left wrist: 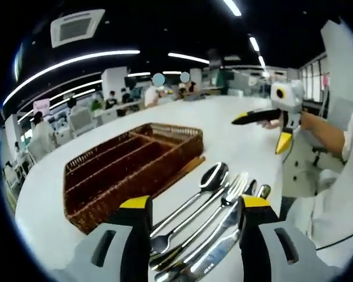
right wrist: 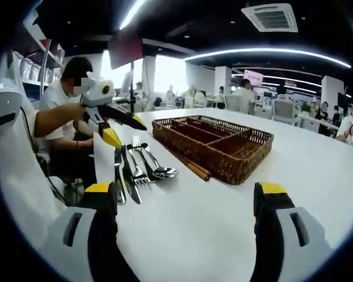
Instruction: Arrange the knives, forks, and spoons in their matching storage slots by inserting each utensil handle-first until every utensil is classified and aligned in the correct compartment
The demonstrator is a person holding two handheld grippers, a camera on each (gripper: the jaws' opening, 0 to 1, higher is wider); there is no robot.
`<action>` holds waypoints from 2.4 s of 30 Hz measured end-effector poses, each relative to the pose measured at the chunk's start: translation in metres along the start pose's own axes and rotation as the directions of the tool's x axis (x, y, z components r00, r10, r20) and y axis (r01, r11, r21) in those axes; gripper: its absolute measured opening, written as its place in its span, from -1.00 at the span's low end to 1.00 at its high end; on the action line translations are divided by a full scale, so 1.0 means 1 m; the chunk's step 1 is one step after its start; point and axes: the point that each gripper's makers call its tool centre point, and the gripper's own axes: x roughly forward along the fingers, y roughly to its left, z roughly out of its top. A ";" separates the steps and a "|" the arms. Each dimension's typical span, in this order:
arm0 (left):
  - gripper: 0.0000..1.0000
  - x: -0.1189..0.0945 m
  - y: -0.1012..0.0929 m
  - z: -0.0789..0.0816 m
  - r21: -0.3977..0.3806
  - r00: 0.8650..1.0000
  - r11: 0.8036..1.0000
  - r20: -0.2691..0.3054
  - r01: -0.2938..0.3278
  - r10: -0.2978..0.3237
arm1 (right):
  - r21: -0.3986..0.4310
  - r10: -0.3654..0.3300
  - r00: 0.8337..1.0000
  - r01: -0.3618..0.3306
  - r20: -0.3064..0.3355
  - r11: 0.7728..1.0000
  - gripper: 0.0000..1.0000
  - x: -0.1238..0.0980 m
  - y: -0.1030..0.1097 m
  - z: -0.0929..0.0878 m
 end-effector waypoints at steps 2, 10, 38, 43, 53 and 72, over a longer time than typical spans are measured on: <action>0.17 0.001 -0.001 -0.001 0.003 1.000 1.000 -0.005 0.006 -0.006 | 0.004 0.004 1.000 -0.004 -0.004 1.000 0.99 -0.001 0.002 -0.001; 0.17 0.008 0.002 -0.003 0.015 1.000 1.000 -0.026 0.016 -0.015 | 0.004 0.009 1.000 -0.009 -0.024 1.000 0.99 -0.002 0.006 -0.008; -0.09 0.032 0.014 -0.006 0.063 0.992 0.994 -0.096 0.088 -0.081 | 0.047 0.000 0.999 0.001 -0.034 0.999 0.99 -0.011 0.009 -0.024; -0.17 0.035 0.016 -0.009 0.087 0.987 0.989 -0.123 0.117 -0.106 | 0.053 0.001 0.999 0.000 -0.033 0.999 0.99 -0.012 0.009 -0.025; -0.23 0.042 0.019 -0.008 0.120 0.982 0.984 -0.154 0.132 -0.113 | 0.059 0.003 0.999 -0.001 -0.035 0.998 0.99 -0.013 0.008 -0.026; -0.36 0.058 0.017 -0.018 0.204 0.942 0.953 -0.295 0.226 -0.160 | 0.073 0.001 0.999 0.002 -0.036 0.997 0.99 -0.015 0.011 -0.032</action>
